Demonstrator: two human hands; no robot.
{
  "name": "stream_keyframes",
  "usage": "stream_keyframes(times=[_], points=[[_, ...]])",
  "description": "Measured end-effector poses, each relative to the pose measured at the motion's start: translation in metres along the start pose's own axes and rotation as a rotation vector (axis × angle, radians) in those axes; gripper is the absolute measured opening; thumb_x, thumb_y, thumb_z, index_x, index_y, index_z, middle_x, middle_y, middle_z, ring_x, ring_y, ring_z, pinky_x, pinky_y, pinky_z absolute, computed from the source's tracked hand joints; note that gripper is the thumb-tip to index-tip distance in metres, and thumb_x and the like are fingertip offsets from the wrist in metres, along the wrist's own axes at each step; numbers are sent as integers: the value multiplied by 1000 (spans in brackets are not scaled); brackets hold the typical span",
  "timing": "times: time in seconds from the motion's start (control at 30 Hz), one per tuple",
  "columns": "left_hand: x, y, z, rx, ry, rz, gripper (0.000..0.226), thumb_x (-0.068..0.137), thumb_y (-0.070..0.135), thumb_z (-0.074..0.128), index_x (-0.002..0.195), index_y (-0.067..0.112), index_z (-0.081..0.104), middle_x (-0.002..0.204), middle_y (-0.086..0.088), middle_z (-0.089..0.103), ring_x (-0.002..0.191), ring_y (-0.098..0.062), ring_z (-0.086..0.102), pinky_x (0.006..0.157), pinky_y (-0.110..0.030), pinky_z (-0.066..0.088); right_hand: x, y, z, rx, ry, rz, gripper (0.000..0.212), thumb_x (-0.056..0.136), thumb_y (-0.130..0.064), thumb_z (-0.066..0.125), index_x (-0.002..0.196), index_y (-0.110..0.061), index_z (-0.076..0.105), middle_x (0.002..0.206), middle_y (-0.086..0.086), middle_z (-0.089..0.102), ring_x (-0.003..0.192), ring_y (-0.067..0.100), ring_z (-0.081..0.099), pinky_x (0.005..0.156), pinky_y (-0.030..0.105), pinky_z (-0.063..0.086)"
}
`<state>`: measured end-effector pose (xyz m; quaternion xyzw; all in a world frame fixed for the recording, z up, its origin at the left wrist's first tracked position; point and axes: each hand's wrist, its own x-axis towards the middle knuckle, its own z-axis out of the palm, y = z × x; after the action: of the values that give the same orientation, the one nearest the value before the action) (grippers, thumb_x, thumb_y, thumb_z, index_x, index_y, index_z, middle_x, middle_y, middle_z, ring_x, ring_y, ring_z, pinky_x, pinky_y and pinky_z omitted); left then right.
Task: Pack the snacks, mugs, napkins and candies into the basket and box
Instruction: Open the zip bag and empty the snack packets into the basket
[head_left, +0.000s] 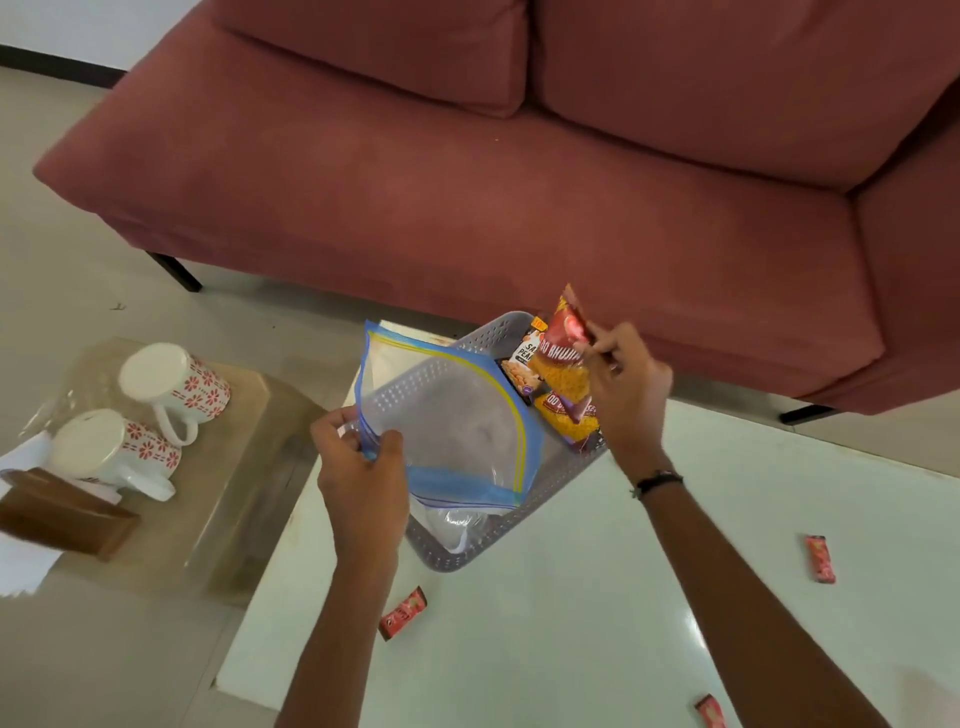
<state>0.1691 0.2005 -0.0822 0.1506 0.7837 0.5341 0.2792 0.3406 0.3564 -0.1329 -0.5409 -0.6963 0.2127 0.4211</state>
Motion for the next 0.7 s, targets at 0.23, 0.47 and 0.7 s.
stream_keyframes(times=[0.23, 0.47, 0.7], points=[[2, -8, -8, -42, 6, 4, 28, 88, 14, 61, 106, 20, 41, 79, 15, 53, 65, -6, 55, 44, -7, 44, -30, 51, 67, -37, -145, 218, 15, 88, -9, 61, 75, -13, 53, 71, 3, 63, 64, 20, 53, 52, 25, 31], [3, -20, -5, -43, 15, 12, 30, 88, 16, 61, 112, 16, 42, 84, 6, 52, 65, -10, 55, 46, -7, 47, -47, 72, 85, -71, -209, 280, 20, 91, -4, 51, 75, -16, 48, 63, 10, 56, 55, 17, 45, 50, 30, 33], [0, -14, -4, -59, 21, -13, 31, 88, 16, 61, 112, 17, 41, 86, 7, 53, 68, -9, 55, 47, -8, 47, -51, 58, 66, -43, -209, 343, 27, 92, -10, 56, 119, -6, 56, 93, 4, 63, 81, 12, 55, 69, 22, 49]])
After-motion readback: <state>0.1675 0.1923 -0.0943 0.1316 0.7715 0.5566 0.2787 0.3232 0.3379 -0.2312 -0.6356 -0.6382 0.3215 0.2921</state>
